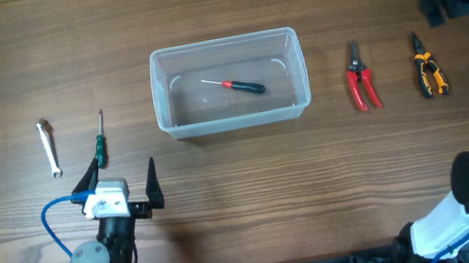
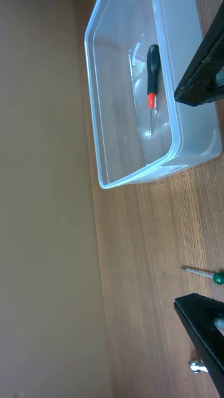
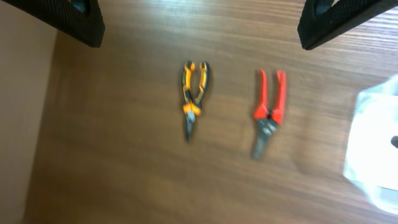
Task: Pack container
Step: 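Open the right gripper to drop the screwdriver into the container, then move the right gripper over the orange-black needle-nose pliers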
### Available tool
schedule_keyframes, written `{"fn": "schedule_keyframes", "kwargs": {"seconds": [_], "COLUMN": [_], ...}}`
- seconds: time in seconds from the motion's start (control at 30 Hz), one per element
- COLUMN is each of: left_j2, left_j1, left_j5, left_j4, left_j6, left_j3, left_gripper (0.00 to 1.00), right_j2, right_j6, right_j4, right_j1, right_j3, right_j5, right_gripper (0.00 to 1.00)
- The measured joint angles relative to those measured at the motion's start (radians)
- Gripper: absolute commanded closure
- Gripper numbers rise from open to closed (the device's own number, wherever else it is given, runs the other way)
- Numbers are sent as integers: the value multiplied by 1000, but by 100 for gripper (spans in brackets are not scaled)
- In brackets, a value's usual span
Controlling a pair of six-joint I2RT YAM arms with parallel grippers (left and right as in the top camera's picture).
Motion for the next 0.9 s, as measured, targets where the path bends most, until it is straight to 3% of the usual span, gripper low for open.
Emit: {"fn": "schedule_keyframes", "kwargs": {"seconds": [0.4,0.73,0.9], "left_j2": [0,0,0], "left_j1": [0,0,0], "left_j5": [0,0,0], "left_j4": [0,0,0], "left_j6": [0,0,0], "left_j3": [0,0,0], "left_gripper": [0,0,0], "right_j2": [5,5,49], "right_j6": [-15,-43,-79], "right_j4": [365,570,587], "right_j1": [-237,-238,-238], "right_j3": [-465,-625,-653], "right_j5": [-27,-32,-27], "right_gripper": [0,0,0]}}
